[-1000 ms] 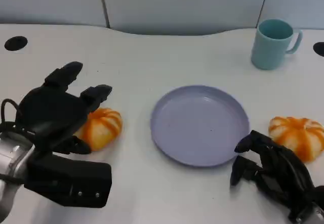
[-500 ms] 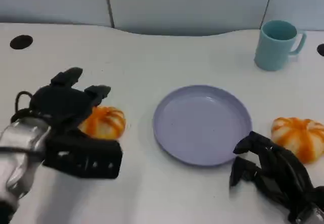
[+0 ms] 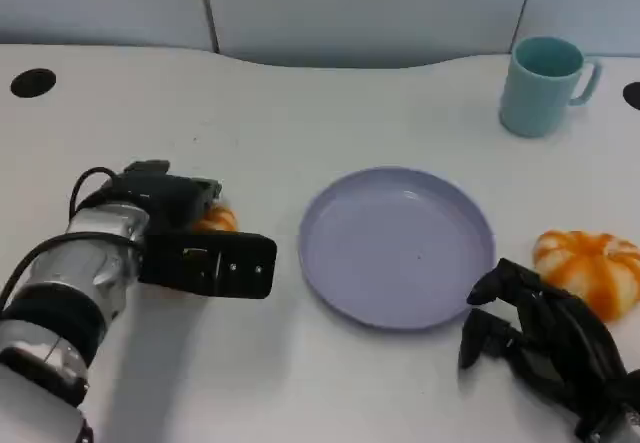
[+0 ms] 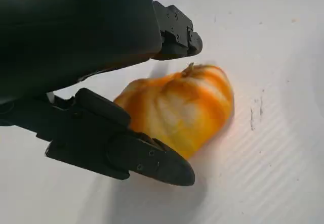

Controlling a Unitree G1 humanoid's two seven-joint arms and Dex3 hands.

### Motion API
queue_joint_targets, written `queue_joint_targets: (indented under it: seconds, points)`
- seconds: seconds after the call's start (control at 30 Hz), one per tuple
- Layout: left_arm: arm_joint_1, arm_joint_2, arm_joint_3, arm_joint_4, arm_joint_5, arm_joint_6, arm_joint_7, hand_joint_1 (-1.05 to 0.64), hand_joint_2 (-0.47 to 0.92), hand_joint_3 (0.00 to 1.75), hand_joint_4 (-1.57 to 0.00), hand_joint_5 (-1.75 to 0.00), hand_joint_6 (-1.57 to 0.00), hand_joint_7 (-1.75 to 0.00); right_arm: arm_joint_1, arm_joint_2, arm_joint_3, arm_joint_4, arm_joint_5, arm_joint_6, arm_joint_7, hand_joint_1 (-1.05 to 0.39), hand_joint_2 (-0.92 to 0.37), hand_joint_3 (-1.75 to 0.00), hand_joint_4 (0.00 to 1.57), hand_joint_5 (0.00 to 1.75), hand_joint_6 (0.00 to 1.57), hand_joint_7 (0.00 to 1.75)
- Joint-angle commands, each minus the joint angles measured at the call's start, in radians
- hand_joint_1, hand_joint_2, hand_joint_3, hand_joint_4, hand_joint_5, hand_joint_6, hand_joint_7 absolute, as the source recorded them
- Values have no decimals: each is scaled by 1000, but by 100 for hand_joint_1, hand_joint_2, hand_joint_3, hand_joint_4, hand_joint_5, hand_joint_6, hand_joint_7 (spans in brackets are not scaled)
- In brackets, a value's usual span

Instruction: Grasp the bread from the table and place it into the plate.

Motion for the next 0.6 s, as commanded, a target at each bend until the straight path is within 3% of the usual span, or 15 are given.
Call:
queue_joint_targets:
  seconds: [0.03,0.6]
  points:
    - [-21,9,-9,28,-40,-11,-3,-69,81,0,-8,-3,-13,-1,32,-12,-11,31,-1,1,5,-52,-92,-30,67,168,56,136]
    - [-24,-33,-26,104,-118,-5,9,-66,80,0,-10,-5,-16,-1,46,-8,-5,7,-3,14,-6,-52,-92,-29,68,170,56,138]
